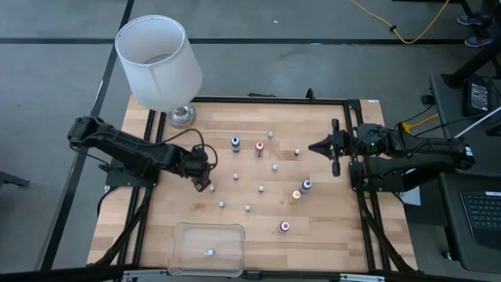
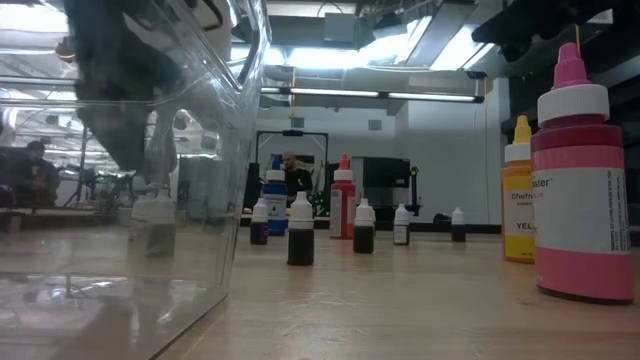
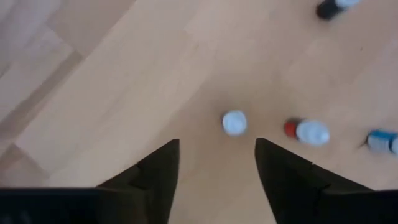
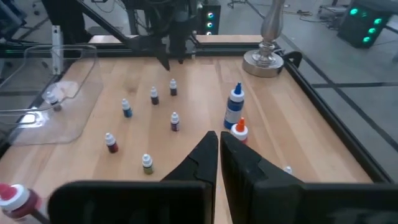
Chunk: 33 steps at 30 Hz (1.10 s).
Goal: Pick & Place food coloring
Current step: Put the bottom small pink food coloring bottle into the bin
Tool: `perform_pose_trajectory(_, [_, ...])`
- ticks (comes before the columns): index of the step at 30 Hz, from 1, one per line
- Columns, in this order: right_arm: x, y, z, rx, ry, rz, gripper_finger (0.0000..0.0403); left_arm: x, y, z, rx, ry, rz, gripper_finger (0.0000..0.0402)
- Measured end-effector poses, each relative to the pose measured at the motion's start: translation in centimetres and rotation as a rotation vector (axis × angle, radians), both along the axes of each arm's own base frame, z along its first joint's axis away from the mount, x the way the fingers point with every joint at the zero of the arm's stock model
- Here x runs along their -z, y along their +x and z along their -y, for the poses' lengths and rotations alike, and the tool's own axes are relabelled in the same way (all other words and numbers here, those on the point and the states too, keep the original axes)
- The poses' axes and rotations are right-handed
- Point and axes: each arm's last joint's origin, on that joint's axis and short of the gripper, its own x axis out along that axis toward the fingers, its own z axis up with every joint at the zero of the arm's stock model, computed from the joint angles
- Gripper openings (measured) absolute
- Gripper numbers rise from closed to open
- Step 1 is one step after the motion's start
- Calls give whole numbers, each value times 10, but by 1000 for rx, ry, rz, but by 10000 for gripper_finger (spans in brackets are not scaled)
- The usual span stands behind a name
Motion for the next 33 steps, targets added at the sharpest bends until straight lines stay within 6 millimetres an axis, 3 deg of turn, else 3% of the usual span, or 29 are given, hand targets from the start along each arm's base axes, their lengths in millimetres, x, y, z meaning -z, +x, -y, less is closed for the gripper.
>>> perform_pose_trajectory(6, [1,0,0,12,-6,-13,23,7,7,-19,12,-45,48,260])
perform_pose_trajectory(25, [3,-1,0,10,-9,-29,23,51,11,-23,24,-149,-4,262])
perform_pose_trajectory(29, [3,-1,0,11,-7,-29,23,55,16,-24,31,-137,15,252])
perform_pose_trajectory(33, [3,-1,0,12,-5,-29,23,56,17,-24,30,-138,16,213])
